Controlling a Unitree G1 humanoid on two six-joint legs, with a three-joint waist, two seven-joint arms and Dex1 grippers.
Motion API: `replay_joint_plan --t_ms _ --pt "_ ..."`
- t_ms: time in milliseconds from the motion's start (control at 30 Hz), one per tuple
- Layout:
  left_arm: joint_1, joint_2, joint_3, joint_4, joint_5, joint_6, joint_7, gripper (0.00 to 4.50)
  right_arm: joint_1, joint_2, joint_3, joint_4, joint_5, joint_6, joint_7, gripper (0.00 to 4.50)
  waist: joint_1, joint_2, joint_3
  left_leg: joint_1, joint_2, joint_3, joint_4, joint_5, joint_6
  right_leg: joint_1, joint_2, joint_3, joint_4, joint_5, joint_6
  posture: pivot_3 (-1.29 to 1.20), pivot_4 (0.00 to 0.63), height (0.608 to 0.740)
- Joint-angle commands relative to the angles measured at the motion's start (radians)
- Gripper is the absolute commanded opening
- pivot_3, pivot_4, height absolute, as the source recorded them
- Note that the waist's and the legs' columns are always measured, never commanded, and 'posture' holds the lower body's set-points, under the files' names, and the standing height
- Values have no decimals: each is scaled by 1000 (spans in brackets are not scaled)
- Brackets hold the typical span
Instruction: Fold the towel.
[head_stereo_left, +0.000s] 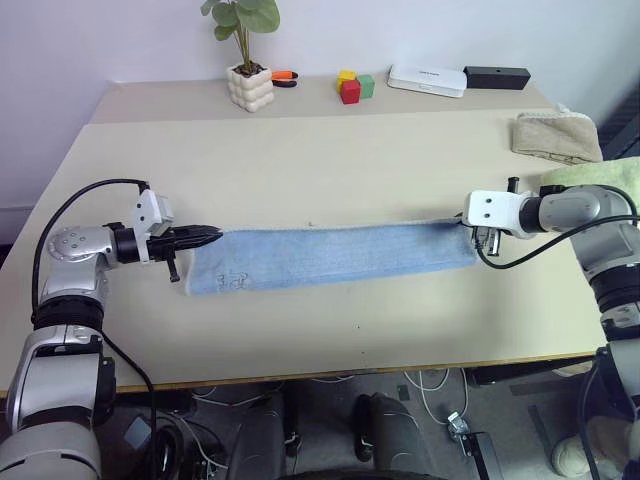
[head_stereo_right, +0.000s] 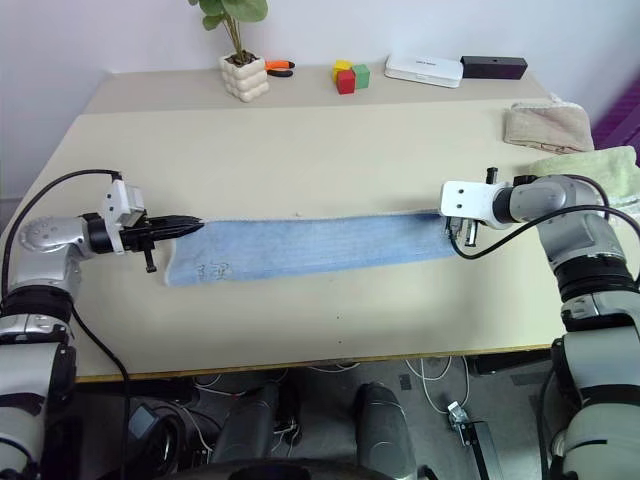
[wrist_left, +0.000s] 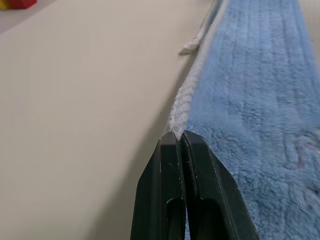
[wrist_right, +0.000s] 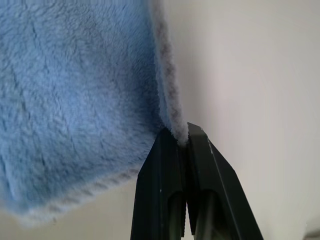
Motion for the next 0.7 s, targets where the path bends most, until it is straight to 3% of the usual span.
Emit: replay_joint_plan --t_ms 33,133,367,400,567,700 --pt "-30 0 6 26 14 29 13 0 -13 6 -14 2 -4 -7 -35 15 -1 0 0 0 0 0 0 0 0 0 0 0 0 0 0 0 150 740" --pt "-25 -2 1 24 26 33 14 856 -6 14 -21 -3 8 10 -36 832 0 0 0 0 0 0 0 0 0 0 0 0 0 0 0 0 150 740" --pt "-35 15 27 27 29 24 61 4388 1 -3 -23 -20 -4 31 -51 4330 0 0 0 0 0 0 0 0 0 0 0 0 0 0 0 0 150 740" --pt "-36 15 30 28 33 9 81 4456 2 -7 -20 -24 -13 27 -58 4426 0 0 0 0 0 0 0 0 0 0 0 0 0 0 0 0 150 740" --pt "-91 10 176 -9 -134 328 177 4456 25 26 -150 -142 104 195 -137 4426 0 0 0 0 0 -1 1 0 0 0 0 0 0 0 0 0 150 740" --pt "-30 -19 240 -206 -231 503 236 2632 71 85 -279 -297 219 386 -226 2580 0 0 0 0 0 -2 0 0 0 1 0 0 1 0 1 0 150 740"
